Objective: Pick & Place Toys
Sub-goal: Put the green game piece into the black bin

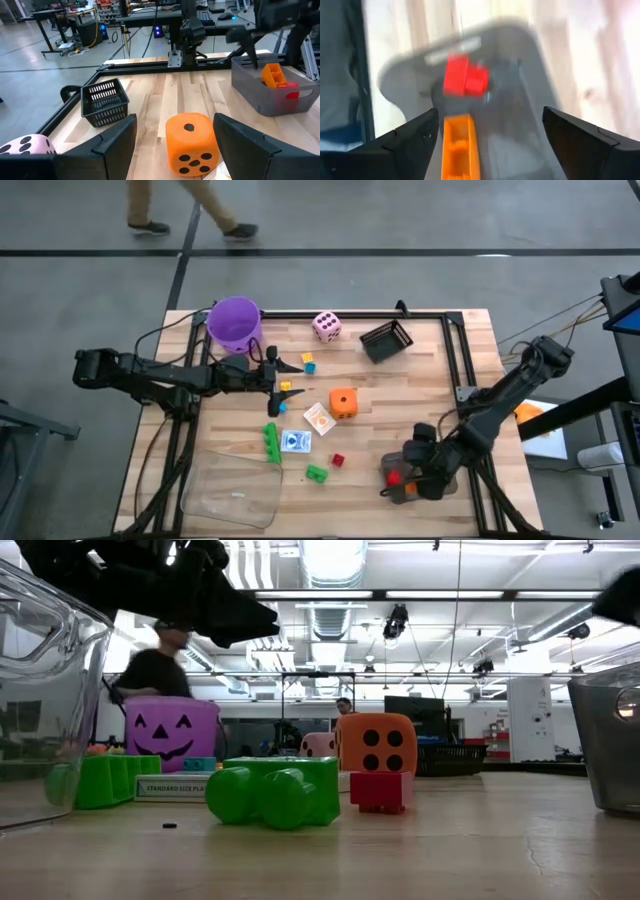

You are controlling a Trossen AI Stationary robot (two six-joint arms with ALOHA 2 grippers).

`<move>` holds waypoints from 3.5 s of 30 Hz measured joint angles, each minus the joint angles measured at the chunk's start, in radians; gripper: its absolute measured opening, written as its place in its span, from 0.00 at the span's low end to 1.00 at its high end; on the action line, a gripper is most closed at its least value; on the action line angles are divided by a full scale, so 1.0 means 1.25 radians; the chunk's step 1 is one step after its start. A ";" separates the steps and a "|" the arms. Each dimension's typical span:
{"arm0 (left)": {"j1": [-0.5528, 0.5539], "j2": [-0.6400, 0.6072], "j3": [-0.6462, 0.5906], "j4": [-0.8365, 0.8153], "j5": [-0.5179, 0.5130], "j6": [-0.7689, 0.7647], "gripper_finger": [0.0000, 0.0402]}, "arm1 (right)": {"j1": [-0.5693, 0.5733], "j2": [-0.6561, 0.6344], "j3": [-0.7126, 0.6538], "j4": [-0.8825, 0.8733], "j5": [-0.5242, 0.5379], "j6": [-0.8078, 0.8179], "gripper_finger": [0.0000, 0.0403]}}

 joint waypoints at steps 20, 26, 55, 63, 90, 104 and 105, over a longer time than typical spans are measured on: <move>-0.006 0.000 0.036 -0.191 0.000 -0.102 0.66 | -0.009 -0.235 -0.449 1.062 0.416 -0.764 0.72; -0.009 0.000 0.096 -0.453 0.000 -0.198 0.66 | -0.014 -0.282 -0.492 1.070 0.406 -0.758 0.72; -0.157 0.073 0.132 -0.780 0.054 -1.140 0.66 | -0.014 -0.281 -0.491 1.014 0.408 -0.761 0.72; -0.157 0.170 0.132 -0.762 0.125 -1.136 0.66 | -0.015 -0.283 -0.490 1.011 0.411 -0.761 0.72; -0.130 0.219 0.133 -0.732 0.087 -0.995 0.01 | -0.015 -0.283 -0.490 1.011 0.445 -0.787 0.72; -0.062 0.160 0.135 -0.731 0.066 -0.734 0.00 | -0.015 -0.283 -0.490 1.011 0.453 -0.798 0.72; -0.061 0.142 0.139 -0.734 0.065 -0.696 0.00 | -0.015 -0.283 -0.490 1.011 0.453 -0.801 0.72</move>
